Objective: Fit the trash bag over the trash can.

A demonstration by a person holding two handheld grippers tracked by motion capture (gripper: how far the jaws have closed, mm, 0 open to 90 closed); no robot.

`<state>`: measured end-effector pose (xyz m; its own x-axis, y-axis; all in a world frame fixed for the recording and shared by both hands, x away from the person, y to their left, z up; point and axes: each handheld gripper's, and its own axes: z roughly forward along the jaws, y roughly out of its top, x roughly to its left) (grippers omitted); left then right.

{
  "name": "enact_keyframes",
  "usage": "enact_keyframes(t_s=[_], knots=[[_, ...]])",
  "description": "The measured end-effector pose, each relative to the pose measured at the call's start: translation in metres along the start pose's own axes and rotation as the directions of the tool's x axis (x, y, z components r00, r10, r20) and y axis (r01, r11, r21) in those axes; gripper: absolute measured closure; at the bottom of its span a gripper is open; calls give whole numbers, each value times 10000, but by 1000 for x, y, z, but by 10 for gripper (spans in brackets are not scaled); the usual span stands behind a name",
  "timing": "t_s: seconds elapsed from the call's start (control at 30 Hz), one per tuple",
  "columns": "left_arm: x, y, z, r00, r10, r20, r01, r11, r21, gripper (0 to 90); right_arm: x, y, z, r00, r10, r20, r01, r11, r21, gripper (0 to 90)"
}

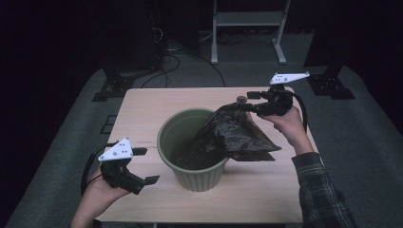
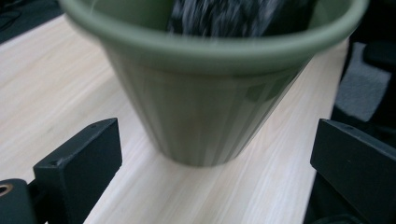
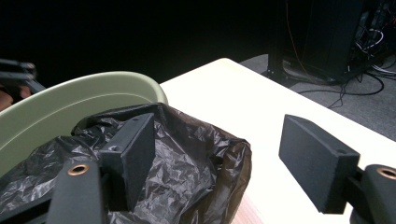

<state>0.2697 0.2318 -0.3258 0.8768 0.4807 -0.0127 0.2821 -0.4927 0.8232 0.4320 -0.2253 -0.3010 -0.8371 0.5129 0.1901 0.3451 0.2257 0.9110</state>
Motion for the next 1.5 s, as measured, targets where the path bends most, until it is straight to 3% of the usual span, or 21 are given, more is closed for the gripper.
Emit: enact_keyframes(t_s=[0.27,0.33,0.5,0.53,0.77,0.83,0.93,0.97,1.0,1.17,1.37,1.5], knots=[[-4,33,-8,9976,490,482,-463,9974,-553,67,-1,-3,1,10000,78,1,-78,9999,82,263],[-4,42,-9,9964,583,622,-537,9958,-736,119,-2,-3,1,10000,90,8,-91,9999,105,263],[-9,66,-3,9916,928,904,-827,9906,-1094,141,-2,-3,2,9999,94,37,-95,9999,107,264],[-10,70,0,9887,1050,1069,-929,9892,-1131,189,-3,-3,3,9999,86,69,-87,9999,101,264],[-22,102,29,9716,1681,1662,-1504,9820,-1143,193,-3,-1,6,9999,76,99,-77,9999,126,265],[-24,110,37,9669,1792,1815,-1602,9804,-1143,232,-3,-1,6,9999,102,110,-103,9998,142,265],[-27,119,50,9574,1978,2102,-1757,9772,-1193,306,-4,-1,7,9999,130,85,-131,9998,168,267],[-29,125,58,9508,2063,2311,-1812,9754,-1252,317,-4,-1,8,9999,128,88,-129,9998,176,267],[-29,125,58,9508,2063,2311,-1812,9754,-1252,327,-4,-1,8,9999,127,107,-129,9997,201,267],[-33,133,81,9374,2150,2738,-1886,9747,-1196,370,-4,-2,9,9999,120,64,-122,9996,258,280],[-36,139,99,9314,2147,2939,-1909,9757,-1078,424,-4,-2,9,9999,157,39,-158,9995,257,280],[-39,144,111,9228,2206,3157,-2013,9751,-931,467,-5,-2,9,9999,166,33,-166,9996,247,280]])
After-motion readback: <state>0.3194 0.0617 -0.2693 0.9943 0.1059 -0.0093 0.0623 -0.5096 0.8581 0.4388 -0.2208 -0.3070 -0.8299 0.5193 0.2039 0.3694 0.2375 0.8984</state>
